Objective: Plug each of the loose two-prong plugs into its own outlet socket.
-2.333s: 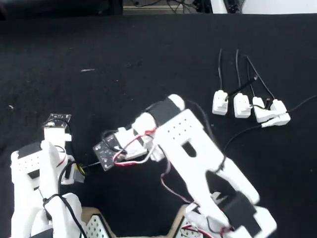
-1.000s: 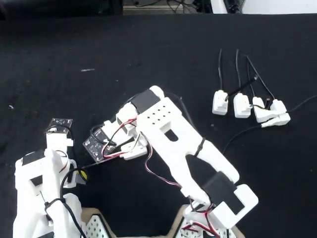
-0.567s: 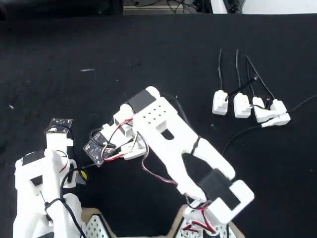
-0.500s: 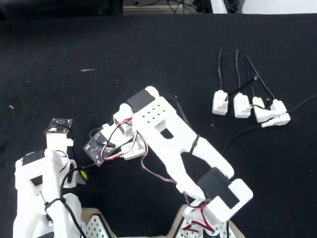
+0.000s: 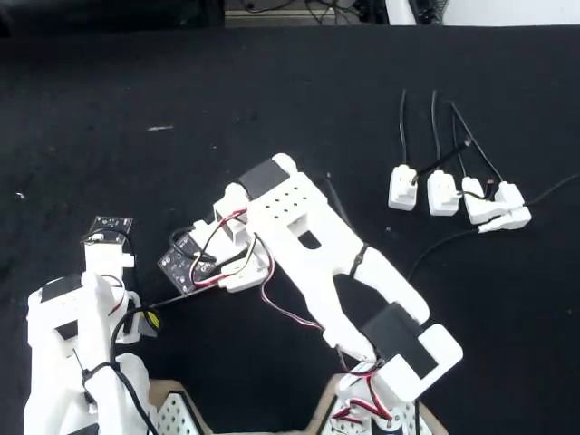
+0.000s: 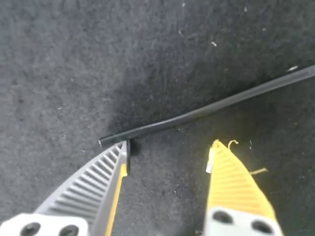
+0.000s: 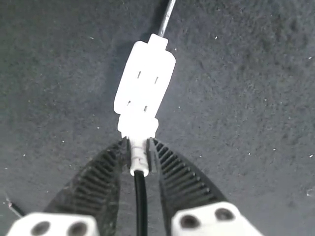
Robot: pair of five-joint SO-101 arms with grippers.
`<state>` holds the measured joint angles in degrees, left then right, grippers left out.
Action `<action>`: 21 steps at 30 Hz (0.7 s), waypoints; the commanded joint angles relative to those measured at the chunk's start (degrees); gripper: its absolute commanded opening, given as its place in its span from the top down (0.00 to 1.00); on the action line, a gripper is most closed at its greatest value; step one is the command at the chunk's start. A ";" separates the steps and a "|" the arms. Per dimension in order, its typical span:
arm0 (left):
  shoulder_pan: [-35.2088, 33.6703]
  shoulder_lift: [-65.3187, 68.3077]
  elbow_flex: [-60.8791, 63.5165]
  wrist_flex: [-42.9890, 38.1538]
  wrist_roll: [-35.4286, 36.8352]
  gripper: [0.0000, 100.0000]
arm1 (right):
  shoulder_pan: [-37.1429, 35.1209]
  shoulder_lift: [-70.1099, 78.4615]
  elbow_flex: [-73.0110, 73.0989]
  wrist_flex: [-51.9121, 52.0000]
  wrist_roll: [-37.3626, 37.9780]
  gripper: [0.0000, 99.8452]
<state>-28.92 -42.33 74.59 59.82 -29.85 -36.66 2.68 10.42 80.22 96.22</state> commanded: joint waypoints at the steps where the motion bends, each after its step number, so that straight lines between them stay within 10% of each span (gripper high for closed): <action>1: -0.13 -0.09 0.75 -1.41 0.00 0.74 | 1.14 -0.13 -3.47 -0.44 0.70 0.99; 21: -0.13 -0.09 0.84 -1.32 0.00 0.74 | -1.67 0.13 -2.95 -0.53 0.70 0.99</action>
<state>-28.92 -42.33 74.59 59.82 -29.85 -36.92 3.12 10.42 80.22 96.40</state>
